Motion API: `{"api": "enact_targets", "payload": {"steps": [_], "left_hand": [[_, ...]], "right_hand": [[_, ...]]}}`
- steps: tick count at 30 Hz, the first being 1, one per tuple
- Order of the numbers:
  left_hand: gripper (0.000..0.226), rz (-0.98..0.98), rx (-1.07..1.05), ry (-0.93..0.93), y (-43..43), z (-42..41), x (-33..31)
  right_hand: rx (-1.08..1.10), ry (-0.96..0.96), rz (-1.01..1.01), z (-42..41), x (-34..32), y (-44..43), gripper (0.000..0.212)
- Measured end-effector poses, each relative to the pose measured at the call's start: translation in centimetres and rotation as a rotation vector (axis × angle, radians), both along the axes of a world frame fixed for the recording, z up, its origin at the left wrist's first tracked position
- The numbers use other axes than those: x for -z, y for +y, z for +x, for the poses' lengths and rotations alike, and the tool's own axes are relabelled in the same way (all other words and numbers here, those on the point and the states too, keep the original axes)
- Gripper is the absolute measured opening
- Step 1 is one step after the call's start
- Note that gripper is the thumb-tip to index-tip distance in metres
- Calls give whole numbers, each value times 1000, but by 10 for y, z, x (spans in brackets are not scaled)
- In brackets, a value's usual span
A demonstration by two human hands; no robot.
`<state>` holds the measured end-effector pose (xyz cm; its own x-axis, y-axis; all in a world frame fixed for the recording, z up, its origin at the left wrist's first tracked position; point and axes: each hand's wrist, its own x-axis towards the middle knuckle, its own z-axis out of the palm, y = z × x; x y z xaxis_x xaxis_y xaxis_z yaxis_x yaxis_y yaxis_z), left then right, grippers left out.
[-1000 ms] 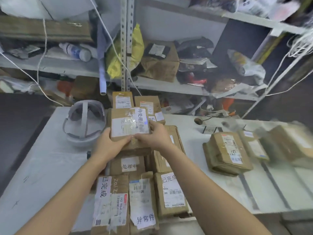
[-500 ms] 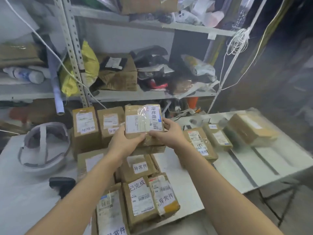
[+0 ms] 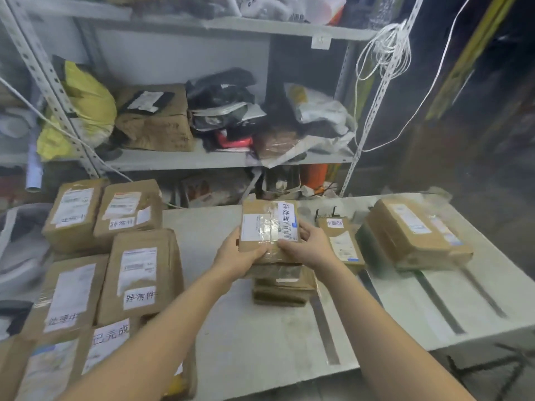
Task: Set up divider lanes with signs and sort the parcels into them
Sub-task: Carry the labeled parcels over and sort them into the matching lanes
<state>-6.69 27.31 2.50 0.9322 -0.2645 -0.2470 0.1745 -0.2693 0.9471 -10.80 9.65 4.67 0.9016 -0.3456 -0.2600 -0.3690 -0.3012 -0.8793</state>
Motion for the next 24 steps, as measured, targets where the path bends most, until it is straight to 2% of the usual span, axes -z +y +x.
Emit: {"api": "enact_targets", "payload": {"steps": [2, 5, 9, 12, 14, 16, 20, 24], "left_hand": [[56, -11, 3, 43, -21, -6, 10], [59, 19, -9, 80, -42, -12, 26], [61, 67, -10, 36, -54, -12, 35], [62, 118, 15, 43, -50, -11, 30], [71, 198, 18, 56, -42, -8, 22], [77, 357, 10, -12, -29, -2, 12], [73, 668, 26, -237, 17, 11, -16], [72, 816, -56, -283, 82, 21, -44]], "right_hand": [[-5, 44, -11, 1, 16, -23, 71], [-43, 110, -45, 3, 37, -46, 56], [-54, 138, -58, 5, 47, -62, 50], [-101, 145, -187, 9, 41, -59, 48], [-135, 96, -417, 13, 30, -49, 45], [-240, 4, -634, 20, 18, -34, 48], [-456, -99, -701, 39, -4, 6, 63], [-585, -119, -763, 62, -15, 48, 67]]}}
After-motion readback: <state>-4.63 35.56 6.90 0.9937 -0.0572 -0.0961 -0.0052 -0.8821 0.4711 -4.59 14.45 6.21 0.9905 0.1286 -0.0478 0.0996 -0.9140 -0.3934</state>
